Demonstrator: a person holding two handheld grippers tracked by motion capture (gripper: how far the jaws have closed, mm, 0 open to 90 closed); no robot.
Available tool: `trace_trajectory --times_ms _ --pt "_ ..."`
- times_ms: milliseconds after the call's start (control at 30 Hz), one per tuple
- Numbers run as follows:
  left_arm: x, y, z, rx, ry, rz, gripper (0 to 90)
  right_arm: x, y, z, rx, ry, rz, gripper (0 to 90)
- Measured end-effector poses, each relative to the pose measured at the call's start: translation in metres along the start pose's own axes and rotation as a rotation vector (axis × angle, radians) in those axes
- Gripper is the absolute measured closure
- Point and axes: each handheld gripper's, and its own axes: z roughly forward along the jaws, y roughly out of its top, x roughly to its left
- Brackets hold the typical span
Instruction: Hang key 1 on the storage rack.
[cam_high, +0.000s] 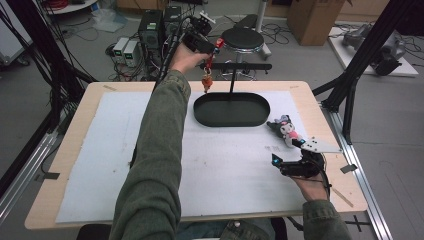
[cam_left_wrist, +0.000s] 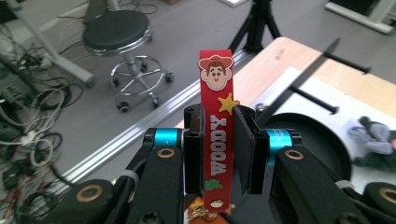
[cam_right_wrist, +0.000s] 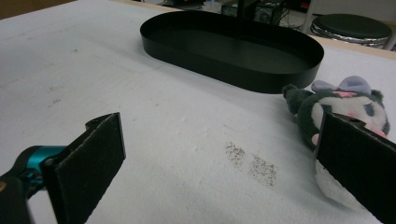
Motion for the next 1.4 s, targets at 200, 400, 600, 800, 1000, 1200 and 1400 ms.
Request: trace_trajectory --times_ms 200,400,600,800,1000,1200,1400 --pt "0.000 -0.002 -0.011 -0.065 -0.121 0.018 21.0 0.000 -0.001 0.000 0.005 0.005 0.000 0.5" --pt "-0.004 -0.005 -0.021 -0.020 -0.192 0.035 1.8 0.002 0.000 0.000 0.018 0.012 0.006 0.6" --pt "0.000 -0.018 -0.038 -0.026 -0.187 0.022 1.7 0.001 0.000 0.002 0.020 0.014 0.004 0.5" --pt "0.012 -0.042 -0.059 -0.041 -0.163 -0.021 1.7 0.002 0.001 0.003 0.022 0.013 0.001 0.5" --pt "0.023 -0.066 -0.076 -0.021 -0.138 -0.047 1.7 0.002 0.001 0.003 0.022 0.013 0.004 0.6" --pt "0.022 -0.085 -0.085 -0.026 -0.130 -0.031 1.7 0.002 0.001 0.004 0.030 0.010 -0.008 0.5" --pt "0.019 -0.100 -0.092 -0.014 -0.129 -0.006 1.7 0.002 0.001 0.004 0.036 0.012 -0.006 0.5"
